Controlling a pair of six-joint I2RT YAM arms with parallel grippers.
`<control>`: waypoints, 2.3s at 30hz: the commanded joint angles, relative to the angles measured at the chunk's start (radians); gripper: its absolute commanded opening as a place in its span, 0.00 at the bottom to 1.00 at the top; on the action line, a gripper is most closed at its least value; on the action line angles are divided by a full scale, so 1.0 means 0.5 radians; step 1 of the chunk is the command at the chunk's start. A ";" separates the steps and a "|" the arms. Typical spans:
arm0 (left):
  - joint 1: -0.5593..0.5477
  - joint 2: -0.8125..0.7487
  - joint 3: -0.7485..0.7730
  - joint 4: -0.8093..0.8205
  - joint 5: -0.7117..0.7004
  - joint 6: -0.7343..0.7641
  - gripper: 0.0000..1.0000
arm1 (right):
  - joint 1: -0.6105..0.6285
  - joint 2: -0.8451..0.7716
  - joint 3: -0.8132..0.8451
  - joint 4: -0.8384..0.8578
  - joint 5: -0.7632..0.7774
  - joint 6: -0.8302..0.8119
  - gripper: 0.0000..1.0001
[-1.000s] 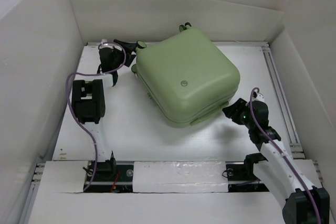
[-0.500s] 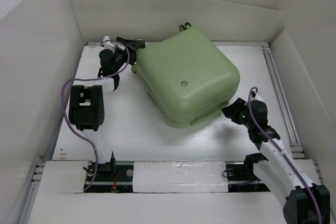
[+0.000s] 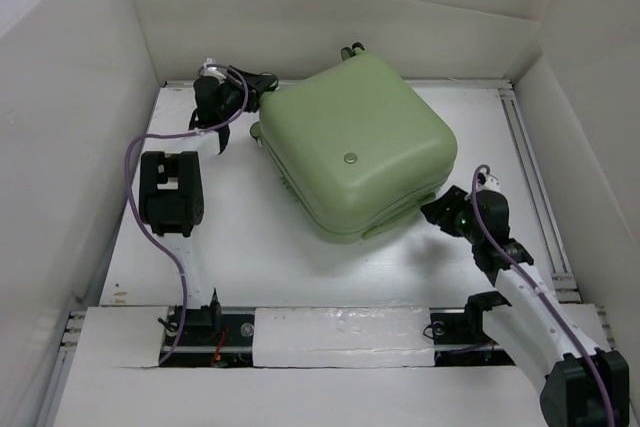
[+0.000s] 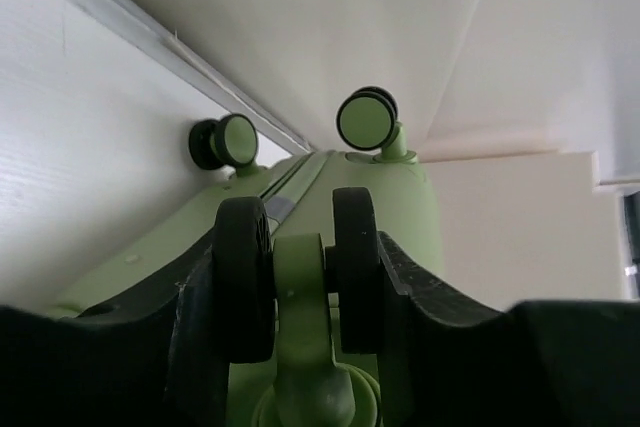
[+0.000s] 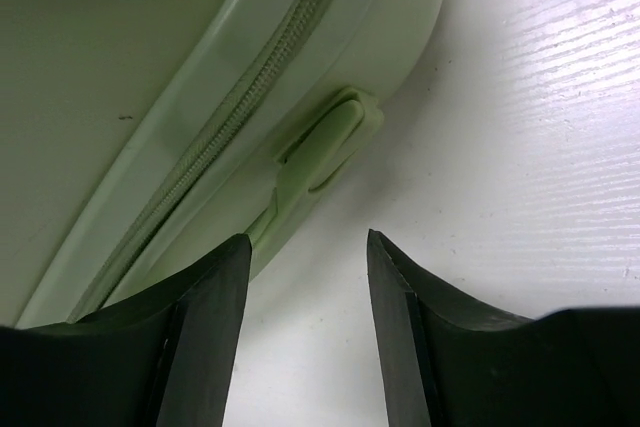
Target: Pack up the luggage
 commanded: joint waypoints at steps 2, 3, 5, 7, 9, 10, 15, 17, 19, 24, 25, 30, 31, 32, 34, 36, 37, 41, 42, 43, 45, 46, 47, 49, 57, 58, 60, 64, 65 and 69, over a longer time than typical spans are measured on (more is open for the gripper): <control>-0.015 0.009 0.142 0.065 0.070 0.061 0.12 | 0.020 0.021 0.219 0.089 0.004 -0.031 0.58; -0.015 0.009 0.142 0.065 0.070 0.061 0.03 | 0.020 0.070 0.253 0.068 0.004 -0.031 0.58; -0.015 0.009 0.075 0.065 0.070 0.098 0.00 | 0.020 0.119 0.330 0.034 -0.030 -0.062 0.58; -0.015 -0.049 -0.008 0.065 0.070 0.134 0.00 | 0.020 0.156 0.410 0.015 -0.051 -0.080 0.58; -0.015 -0.218 -0.227 0.083 -0.034 0.184 0.00 | 0.020 0.227 0.507 0.036 -0.003 -0.099 0.55; -0.015 -0.288 -0.326 0.120 -0.065 0.184 0.00 | 0.020 0.339 0.557 0.037 -0.002 -0.129 0.52; -0.073 -0.879 -1.132 0.479 -0.188 0.049 0.00 | 0.059 1.005 1.050 0.089 -0.424 -0.224 0.32; -0.137 -1.058 -1.305 0.498 -0.255 0.079 0.00 | 0.127 1.366 1.354 0.116 -0.514 -0.200 0.29; -0.275 -1.362 -1.556 0.415 -0.375 0.144 0.00 | 0.252 1.591 1.745 0.050 -0.573 -0.200 0.31; -0.695 -1.966 -1.864 0.063 -0.712 0.334 0.00 | 0.464 1.899 2.455 -0.444 -0.497 -0.326 0.48; -0.793 -2.158 -1.910 0.035 -0.755 0.355 0.00 | 0.486 1.875 2.529 -0.487 -0.466 -0.353 0.50; -0.950 -2.620 -2.183 -0.189 -0.848 0.334 0.00 | 0.575 1.541 2.521 -0.559 -0.107 -0.378 0.64; -0.950 -2.657 -2.205 -0.189 -0.805 0.334 0.00 | 0.575 1.370 2.457 -0.559 -0.058 -0.378 0.64; -0.950 -2.679 -2.205 -0.189 -0.747 0.334 0.00 | 0.642 1.268 2.365 -0.537 -0.006 -0.402 0.64; -0.972 -2.679 -2.205 -0.211 -0.695 0.361 0.00 | 0.734 0.904 1.970 -0.464 0.169 -0.402 0.53; -0.972 -2.633 -2.186 -0.211 -0.618 0.404 0.00 | 0.875 0.639 1.651 -0.298 0.261 -0.338 0.42; -0.972 -2.612 -2.162 -0.211 -0.593 0.405 0.00 | 0.927 0.504 1.321 -0.234 0.280 -0.305 0.30; -1.058 -2.498 -2.049 -0.211 -0.544 0.524 0.00 | 1.164 -0.149 0.630 0.046 0.387 -0.136 0.02; -1.134 -2.425 -2.015 -0.211 -0.544 0.582 0.00 | 1.240 -0.220 0.530 0.079 0.445 -0.084 0.00; -1.192 -2.379 -1.981 -0.184 -0.544 0.625 0.00 | 1.271 -0.276 0.432 0.119 0.485 -0.065 0.00; -1.342 -2.268 -1.834 -0.159 -0.590 0.732 0.00 | 1.314 -0.316 0.171 0.339 0.428 -0.065 0.00; -1.489 -2.134 -1.773 -0.159 -0.639 0.782 0.00 | 1.336 -0.292 0.107 0.422 0.385 -0.065 0.00; -1.545 -2.069 -1.666 -0.159 -0.639 0.815 0.00 | 1.378 -0.246 0.061 0.487 0.351 -0.065 0.00; -1.628 -1.946 -1.573 -0.159 -0.639 0.816 0.00 | 1.428 -0.093 0.032 0.515 0.375 -0.117 0.01; -1.779 -1.997 -1.435 -0.336 -0.902 0.865 0.29 | 1.535 -0.303 -0.130 0.411 0.832 -0.077 0.40; -1.779 -2.040 -1.417 -0.452 -0.952 0.889 0.40 | 1.535 -0.340 -0.148 0.411 0.899 -0.059 0.42; -1.779 -2.166 -1.383 -0.588 -1.114 0.972 0.62 | 1.535 -0.390 -0.149 0.411 0.961 -0.059 0.43; -1.645 -2.347 -1.288 -0.959 -1.378 0.991 0.83 | 1.517 -0.304 -0.149 0.411 1.080 -0.037 0.43; -1.586 -2.375 -1.287 -1.051 -1.406 0.972 0.88 | 1.517 -0.216 -0.130 0.490 1.029 -0.059 0.43; -1.298 -2.479 -1.410 -1.043 -1.348 0.856 0.91 | 1.492 0.057 -0.063 0.678 0.826 -0.234 0.46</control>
